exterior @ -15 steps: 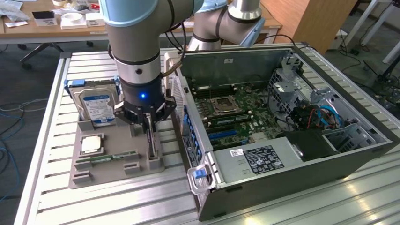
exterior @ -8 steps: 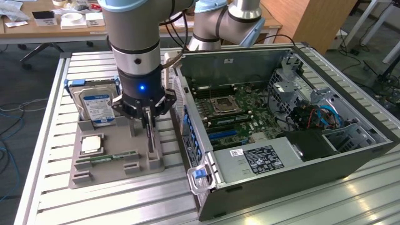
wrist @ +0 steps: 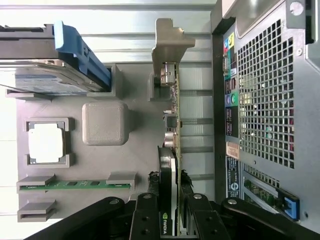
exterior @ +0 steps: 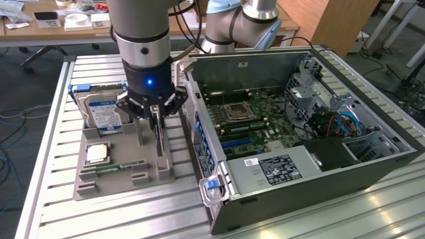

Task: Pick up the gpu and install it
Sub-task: 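Pick up the gpu and move the gpu toward the slot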

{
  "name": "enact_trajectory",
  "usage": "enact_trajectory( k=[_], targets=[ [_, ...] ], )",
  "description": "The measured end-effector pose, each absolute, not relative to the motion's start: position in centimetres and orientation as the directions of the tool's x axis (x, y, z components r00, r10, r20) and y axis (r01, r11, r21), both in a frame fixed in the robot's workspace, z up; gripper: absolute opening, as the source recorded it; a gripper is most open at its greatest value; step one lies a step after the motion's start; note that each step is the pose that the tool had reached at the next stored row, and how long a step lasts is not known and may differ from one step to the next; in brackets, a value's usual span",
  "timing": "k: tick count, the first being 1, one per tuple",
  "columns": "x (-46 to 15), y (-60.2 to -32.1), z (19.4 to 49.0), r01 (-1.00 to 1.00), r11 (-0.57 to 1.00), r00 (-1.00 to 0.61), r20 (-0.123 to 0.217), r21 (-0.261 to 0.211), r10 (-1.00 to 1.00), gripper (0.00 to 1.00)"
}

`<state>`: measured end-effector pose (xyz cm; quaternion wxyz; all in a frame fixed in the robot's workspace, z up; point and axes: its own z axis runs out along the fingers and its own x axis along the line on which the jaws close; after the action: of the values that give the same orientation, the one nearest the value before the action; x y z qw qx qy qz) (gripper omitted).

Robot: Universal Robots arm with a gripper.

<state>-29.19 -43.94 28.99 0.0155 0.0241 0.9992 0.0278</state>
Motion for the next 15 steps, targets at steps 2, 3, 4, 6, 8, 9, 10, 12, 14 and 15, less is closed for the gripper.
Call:
enact_trajectory(
  k=[2,3,4,6,8,9,10,12,14,15],
  targets=[
    [-29.2,-43.9,29.5,0.047,0.997,-0.998,-0.03,0.057,0.048,0.27],
    [-29.2,-43.9,29.8,0.047,0.997,-0.998,-0.03,0.057,0.048,0.27],
    [-29.2,-43.9,30.1,0.047,0.997,-0.998,-0.03,0.057,0.048,0.27],
    [-29.2,-43.9,30.8,0.047,0.997,-0.998,-0.03,0.058,0.048,0.27],
    [-29.2,-43.9,31.6,0.047,0.997,-0.998,-0.029,0.058,0.048,0.27],
    [-29.2,-43.9,32.1,0.047,0.997,-0.998,-0.029,0.058,0.048,0.27],
    [-29.2,-43.9,32.5,0.047,0.997,-0.998,-0.03,0.058,0.048,0.27],
    [-29.2,-43.9,33.4,0.047,0.997,-0.998,-0.03,0.058,0.048,0.27],
    [-29.2,-43.9,34.3,0.047,0.997,-0.998,-0.03,0.058,0.048,0.27],
    [-29.2,-43.9,34.8,0.047,0.997,-0.998,-0.03,0.058,0.048,0.27]
  ],
)
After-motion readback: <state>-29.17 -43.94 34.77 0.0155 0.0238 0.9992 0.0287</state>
